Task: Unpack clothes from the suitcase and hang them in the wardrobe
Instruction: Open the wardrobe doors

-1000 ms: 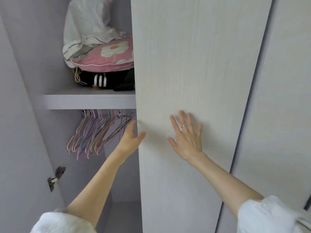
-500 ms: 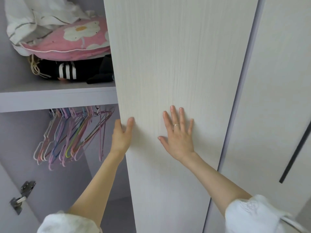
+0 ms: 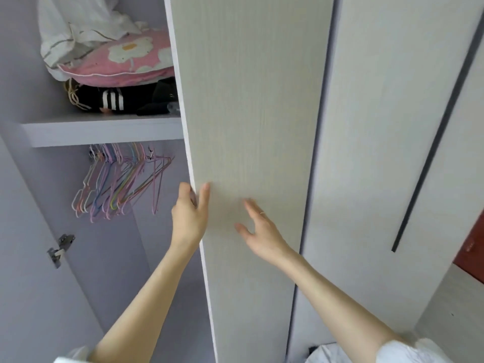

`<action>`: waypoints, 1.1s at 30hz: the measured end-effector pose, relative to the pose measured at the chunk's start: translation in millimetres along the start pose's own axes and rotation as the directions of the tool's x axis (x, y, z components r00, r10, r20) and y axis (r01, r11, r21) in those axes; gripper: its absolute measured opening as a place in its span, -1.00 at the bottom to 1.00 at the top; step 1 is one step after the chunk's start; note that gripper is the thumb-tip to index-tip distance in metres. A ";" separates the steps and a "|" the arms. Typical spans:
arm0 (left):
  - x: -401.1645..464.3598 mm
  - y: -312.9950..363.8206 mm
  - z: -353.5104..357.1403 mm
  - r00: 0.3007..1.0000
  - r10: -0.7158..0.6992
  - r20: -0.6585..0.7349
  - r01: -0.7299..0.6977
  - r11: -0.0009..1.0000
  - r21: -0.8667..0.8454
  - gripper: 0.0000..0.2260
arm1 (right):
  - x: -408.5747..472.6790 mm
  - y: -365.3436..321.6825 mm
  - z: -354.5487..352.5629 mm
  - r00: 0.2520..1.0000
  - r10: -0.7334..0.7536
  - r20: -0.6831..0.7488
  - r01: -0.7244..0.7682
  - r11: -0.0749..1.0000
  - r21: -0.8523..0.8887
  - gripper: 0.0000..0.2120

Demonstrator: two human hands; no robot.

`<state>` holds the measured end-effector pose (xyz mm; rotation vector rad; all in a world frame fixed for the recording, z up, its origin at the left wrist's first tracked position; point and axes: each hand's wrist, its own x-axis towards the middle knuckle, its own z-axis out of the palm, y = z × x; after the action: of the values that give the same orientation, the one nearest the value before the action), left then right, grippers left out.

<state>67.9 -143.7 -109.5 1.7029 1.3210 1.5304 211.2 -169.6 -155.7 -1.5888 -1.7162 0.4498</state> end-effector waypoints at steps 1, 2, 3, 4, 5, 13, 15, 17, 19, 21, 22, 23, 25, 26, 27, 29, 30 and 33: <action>-15.1 6.1 1.2 1.000 0.023 -0.003 -0.023 1.000 -0.003 -0.67 | -15.0 4.5 -0.3 1.000 0.000 0.030 0.000 1.000 0.006 -0.38; -32.2 12.7 3.2 0.999 0.038 0.003 -0.038 0.999 -0.009 -0.69 | -31.4 9.1 -1.9 0.998 0.001 0.067 -0.002 1.000 0.016 -0.34; -45.7 17.6 5.6 0.999 0.050 0.018 -0.050 0.999 -0.018 -0.71 | -43.3 13.5 -2.7 0.995 0.001 0.100 -0.005 0.999 0.036 -0.29; -58.9 22.8 8.3 0.998 0.056 0.040 -0.054 0.998 -0.027 -0.73 | -54.2 18.0 -4.2 0.993 0.008 0.120 -0.016 0.998 0.063 -0.24; -72.9 29.3 11.8 0.996 0.061 0.067 -0.058 0.998 -0.037 -0.74 | -66.4 22.6 -8.6 0.993 0.017 0.118 -0.028 0.995 0.093 -0.18; -134.5 64.9 48.5 0.927 0.128 0.353 -0.024 0.959 -0.284 -0.88 | -127.4 48.0 -51.6 0.997 0.072 0.031 -0.079 0.946 0.316 -0.17; -143.3 69.9 64.7 0.898 0.155 0.412 -0.025 0.953 -0.303 -0.79 | -142.0 53.8 -64.7 0.995 0.094 -0.015 -0.084 0.941 0.328 -0.23; -152.7 78.0 83.8 0.866 0.188 0.463 -0.034 0.947 -0.320 -0.71 | -155.1 62.5 -77.8 0.987 0.141 -0.075 -0.108 0.936 0.335 -0.32; -159.9 87.1 102.9 0.839 0.214 0.501 -0.046 0.944 -0.327 -0.60 | -162.9 74.0 -87.7 0.973 0.188 -0.132 -0.141 0.942 0.303 -0.39; -166.4 95.4 120.6 0.811 0.232 0.537 -0.054 0.944 -0.326 -0.52 | -167.4 88.1 -96.3 0.953 0.247 -0.176 -0.194 0.942 0.273 -0.45; -168.5 98.2 129.4 0.794 0.242 0.557 -0.062 0.945 -0.322 -0.50 | -169.5 94.5 -102.0 0.942 0.268 -0.202 -0.214 0.943 0.256 -0.47; -169.8 100.3 137.9 0.773 0.251 0.582 -0.071 0.947 -0.315 -0.48 | -172.3 100.5 -108.8 0.932 0.284 -0.225 -0.228 0.942 0.247 -0.49; -169.6 102.8 151.2 0.720 0.275 0.637 -0.089 0.947 -0.309 -0.48 | -177.5 108.5 -122.7 0.914 0.304 -0.269 -0.237 0.938 0.254 -0.52; -169.3 103.9 156.5 0.693 0.288 0.661 -0.101 0.946 -0.307 -0.49 | -179.8 111.8 -129.1 0.908 0.313 -0.278 -0.243 0.935 0.257 -0.52; -168.8 104.3 161.2 0.672 0.298 0.678 -0.116 0.947 -0.300 -0.50 | -181.4 115.8 -134.3 0.908 0.314 -0.278 -0.244 0.935 0.259 -0.53; -168.3 104.3 167.0 0.667 0.313 0.676 -0.144 0.944 -0.296 -0.53 | -181.9 121.5 -138.7 0.914 0.308 -0.263 -0.250 0.940 0.233 -0.52; -168.2 103.2 168.1 0.673 0.320 0.668 -0.152 0.942 -0.298 -0.53 | -181.4 123.1 -138.7 0.918 0.301 -0.259 -0.250 0.945 0.213 -0.52; -167.0 96.6 169.8 0.657 0.342 0.671 -0.169 0.935 -0.311 -0.51 | -181.1 123.7 -134.4 0.911 0.292 -0.291 -0.231 0.946 0.227 -0.55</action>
<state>275.5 -290.4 -146.6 2.0820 0.4828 0.8923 385.8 -352.4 -203.0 -1.6562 -1.1845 0.4412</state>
